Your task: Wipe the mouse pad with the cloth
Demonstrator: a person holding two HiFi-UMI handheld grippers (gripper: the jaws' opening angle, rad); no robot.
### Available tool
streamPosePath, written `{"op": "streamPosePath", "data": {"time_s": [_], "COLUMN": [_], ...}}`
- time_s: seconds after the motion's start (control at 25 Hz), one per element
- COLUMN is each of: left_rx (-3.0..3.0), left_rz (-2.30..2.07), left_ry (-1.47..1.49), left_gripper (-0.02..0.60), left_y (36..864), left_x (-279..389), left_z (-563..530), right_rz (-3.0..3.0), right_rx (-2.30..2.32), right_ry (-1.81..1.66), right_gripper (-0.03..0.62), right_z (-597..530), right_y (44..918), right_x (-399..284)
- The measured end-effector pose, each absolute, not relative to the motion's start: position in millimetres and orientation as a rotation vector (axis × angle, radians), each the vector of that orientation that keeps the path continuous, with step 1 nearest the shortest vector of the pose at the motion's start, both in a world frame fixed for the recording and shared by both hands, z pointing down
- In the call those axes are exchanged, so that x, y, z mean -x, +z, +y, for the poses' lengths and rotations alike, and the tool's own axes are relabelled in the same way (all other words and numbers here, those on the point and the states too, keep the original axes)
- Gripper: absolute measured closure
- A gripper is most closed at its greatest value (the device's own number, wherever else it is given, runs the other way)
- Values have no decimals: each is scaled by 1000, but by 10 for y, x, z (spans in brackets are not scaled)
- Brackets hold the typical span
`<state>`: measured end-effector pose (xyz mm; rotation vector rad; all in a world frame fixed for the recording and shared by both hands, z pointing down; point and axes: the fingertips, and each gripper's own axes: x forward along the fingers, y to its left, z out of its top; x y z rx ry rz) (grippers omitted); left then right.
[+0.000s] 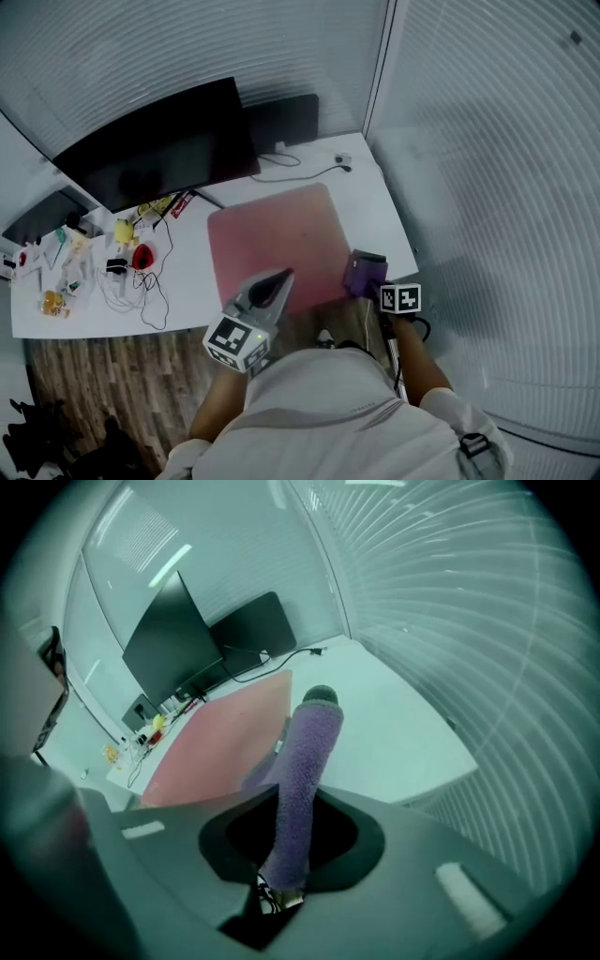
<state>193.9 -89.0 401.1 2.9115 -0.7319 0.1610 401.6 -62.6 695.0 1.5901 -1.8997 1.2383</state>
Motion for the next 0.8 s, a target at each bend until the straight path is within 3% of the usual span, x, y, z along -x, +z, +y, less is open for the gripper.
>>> {"op": "streamPosePath", "data": {"time_s": [0.32, 0.8], "left_rx": [-2937, -2819], "left_rz": [-825, -1196], "left_ry": [115, 2], "left_gripper": [583, 583], "left_y": [3733, 3510], "left_x": [-1769, -363], "left_z": [-874, -780], "right_rz": [-2244, -2655], "right_rx": [-1647, -1514], "right_ry": [1036, 457], "right_gripper": [539, 540], "right_z": [-909, -1151], "right_y": [5810, 4048], "right_x": [-3634, -2224]}}
